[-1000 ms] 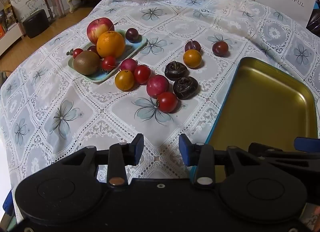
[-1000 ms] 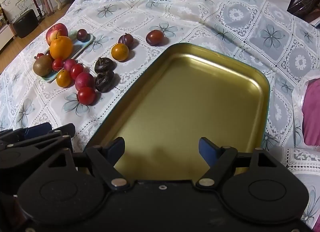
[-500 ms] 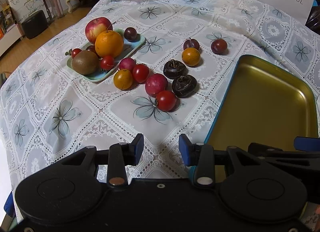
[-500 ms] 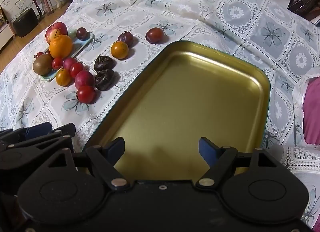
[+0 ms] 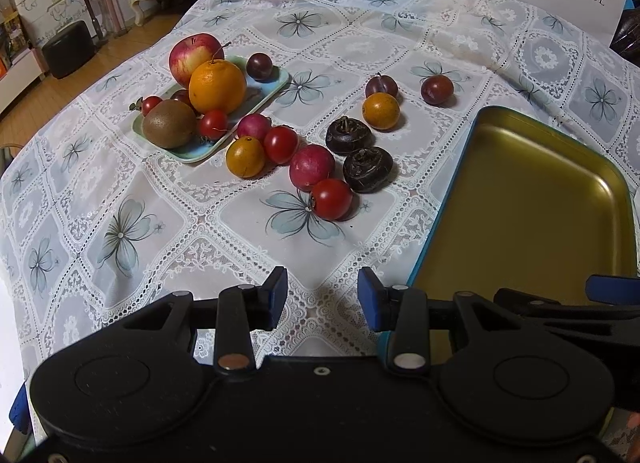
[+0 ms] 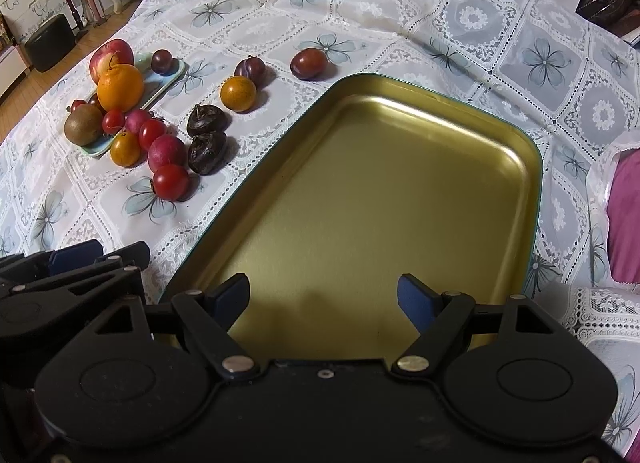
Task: Organize fruits
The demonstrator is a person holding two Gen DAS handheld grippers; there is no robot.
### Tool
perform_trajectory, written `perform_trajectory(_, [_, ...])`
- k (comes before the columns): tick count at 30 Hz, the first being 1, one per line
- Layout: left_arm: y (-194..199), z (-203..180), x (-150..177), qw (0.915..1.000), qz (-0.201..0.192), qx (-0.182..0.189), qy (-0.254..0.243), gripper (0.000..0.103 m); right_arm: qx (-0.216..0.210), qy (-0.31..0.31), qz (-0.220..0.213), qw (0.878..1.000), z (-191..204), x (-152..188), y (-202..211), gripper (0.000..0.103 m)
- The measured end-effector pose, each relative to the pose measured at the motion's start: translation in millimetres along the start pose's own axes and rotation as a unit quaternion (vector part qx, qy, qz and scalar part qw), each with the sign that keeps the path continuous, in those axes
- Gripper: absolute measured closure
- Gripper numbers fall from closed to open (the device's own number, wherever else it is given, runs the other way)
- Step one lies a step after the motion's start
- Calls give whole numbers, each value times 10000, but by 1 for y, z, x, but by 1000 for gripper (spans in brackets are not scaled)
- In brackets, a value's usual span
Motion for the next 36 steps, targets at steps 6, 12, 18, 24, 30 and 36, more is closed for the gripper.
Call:
perform_trajectory(6, [-1, 2, 0, 10000, 20, -24, 12, 54, 3, 2, 42, 10000, 1, 0, -1, 20])
perform_trajectory(12, [-2, 1, 0, 10000, 26, -43, -17, 54, -10, 3, 47, 10000, 1, 0, 0, 20])
perform_trajectory(18, [-1, 0, 0, 10000, 22, -46, -23, 54, 3, 12, 42, 10000, 2, 1, 0, 20])
perform_trajectory(24, [-2, 1, 0, 10000, 23, -48, -23, 54, -5, -2, 58, 10000, 2, 1, 0, 20])
perform_trajectory(30, [-1, 1, 1, 10000, 27, -52, -27, 54, -11, -11, 72, 10000, 1, 2, -1, 20])
perform_trajectory(36, [-3, 2, 2, 10000, 46, -57, -35, 54, -1, 0, 80, 10000, 1, 3, -1, 20])
Point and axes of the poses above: each gripper's, at about its wrist camera, not at the fingertips, and y roughly against the way its jaws point, z to its left, x to its underside, the point moved 7 cm from there along -y, roughly the way its jaws point, and after that the axes turned 13 degrees about -x, right-handed, at the moved point
